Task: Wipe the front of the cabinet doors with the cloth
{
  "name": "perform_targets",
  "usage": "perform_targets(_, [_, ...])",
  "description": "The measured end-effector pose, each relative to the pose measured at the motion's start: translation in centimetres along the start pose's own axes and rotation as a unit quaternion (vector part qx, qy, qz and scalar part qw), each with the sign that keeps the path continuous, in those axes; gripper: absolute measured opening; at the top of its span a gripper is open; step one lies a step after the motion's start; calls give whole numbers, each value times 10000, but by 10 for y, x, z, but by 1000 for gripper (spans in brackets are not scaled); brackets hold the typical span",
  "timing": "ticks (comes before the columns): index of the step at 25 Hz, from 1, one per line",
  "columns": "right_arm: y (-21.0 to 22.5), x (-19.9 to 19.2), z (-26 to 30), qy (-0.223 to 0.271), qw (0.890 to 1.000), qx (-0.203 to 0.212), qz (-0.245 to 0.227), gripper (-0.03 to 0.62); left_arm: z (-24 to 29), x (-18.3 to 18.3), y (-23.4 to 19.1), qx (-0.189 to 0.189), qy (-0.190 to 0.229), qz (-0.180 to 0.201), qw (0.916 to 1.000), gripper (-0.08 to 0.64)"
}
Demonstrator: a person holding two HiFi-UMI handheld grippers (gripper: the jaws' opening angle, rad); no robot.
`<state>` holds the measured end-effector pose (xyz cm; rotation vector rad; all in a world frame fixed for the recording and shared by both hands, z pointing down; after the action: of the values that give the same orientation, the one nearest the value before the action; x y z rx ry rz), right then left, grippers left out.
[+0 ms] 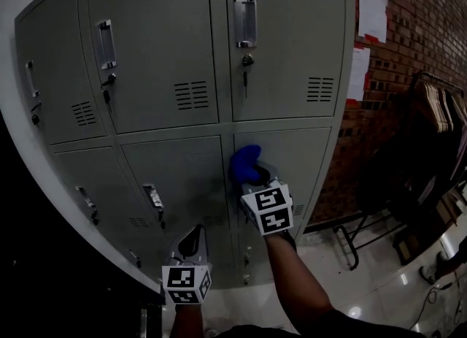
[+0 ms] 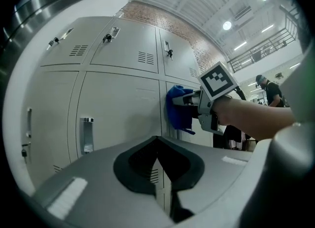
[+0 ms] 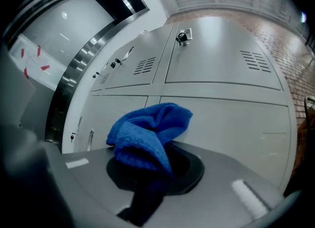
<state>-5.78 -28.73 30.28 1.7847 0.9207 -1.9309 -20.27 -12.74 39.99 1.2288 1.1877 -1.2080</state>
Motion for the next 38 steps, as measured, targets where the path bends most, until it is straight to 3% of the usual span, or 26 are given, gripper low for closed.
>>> perform_targets(5, [9, 0, -3, 72, 9999, 42, 73, 52, 6, -3, -1, -50, -59, -55, 10000, 12])
perform_targets(16, [85, -31, -59, -336, 9959, -833, -92, 52, 21, -8, 36, -653, -64, -242, 9975, 12])
perform_targets(26, [158, -52, -110, -654, 9846, -1620, -9, 52, 18, -10, 40, -663, -32, -393, 9970, 12])
perform_targets(31, [153, -48, -112, -586, 9856, -1585, 21, 52, 17, -11, 41, -602, -34, -357, 9975, 12])
perform_targets(35, [85, -42, -97, -21, 9959, -906, 54, 52, 16, -14, 43, -592, -46, -287, 9978, 11])
perform_targets(38, [42, -46, -62, 14, 9993, -369, 95, 52, 13, -13, 41, -579, -7, -298, 9979, 12])
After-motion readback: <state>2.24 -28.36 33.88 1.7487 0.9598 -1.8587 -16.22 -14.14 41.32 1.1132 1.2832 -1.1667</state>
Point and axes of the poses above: the fingertips, and each gripper's own axes: z forward along the fingers, y to its right, x out of its top, the point moved 9 cm from there along -z, backward along the fingers, and after that the axes turned 7 degrees about x, right-handed, at the moved point
